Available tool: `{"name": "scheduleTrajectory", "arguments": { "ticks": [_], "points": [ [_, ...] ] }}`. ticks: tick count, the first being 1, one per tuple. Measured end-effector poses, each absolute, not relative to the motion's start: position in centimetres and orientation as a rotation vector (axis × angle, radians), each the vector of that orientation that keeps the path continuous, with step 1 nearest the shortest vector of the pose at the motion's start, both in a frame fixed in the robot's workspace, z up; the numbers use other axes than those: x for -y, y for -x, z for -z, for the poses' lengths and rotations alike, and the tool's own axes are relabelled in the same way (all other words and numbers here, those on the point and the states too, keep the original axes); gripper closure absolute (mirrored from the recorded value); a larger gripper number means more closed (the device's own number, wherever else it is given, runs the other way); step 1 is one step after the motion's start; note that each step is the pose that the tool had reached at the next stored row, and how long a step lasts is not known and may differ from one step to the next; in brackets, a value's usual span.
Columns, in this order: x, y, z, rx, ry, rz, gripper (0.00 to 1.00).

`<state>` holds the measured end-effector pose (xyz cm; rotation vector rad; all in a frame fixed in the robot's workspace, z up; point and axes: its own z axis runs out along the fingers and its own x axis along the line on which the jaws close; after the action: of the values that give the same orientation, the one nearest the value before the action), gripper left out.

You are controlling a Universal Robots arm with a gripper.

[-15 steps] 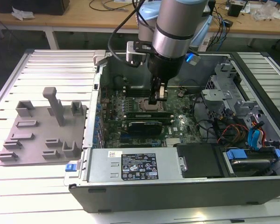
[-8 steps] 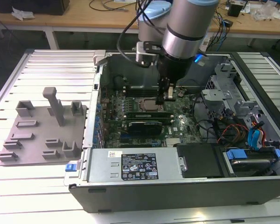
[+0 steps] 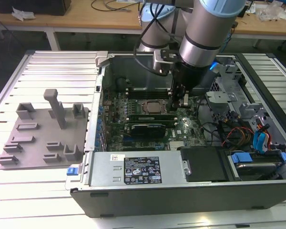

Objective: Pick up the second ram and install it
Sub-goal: 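Press down the second ram until it locks into place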

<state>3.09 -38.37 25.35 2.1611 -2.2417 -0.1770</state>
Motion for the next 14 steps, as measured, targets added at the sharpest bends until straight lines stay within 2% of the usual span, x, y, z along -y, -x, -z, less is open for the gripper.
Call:
{"name": "scheduleTrajectory", "arguments": {
  "ticks": [6,14],
  "points": [
    [38.3,-3.1,-22.8,2.241,-2.161,0.176,0.92],
    [38.3,-2.3,-23.8,2.243,-2.162,0.175,0.92]
  ]
}}
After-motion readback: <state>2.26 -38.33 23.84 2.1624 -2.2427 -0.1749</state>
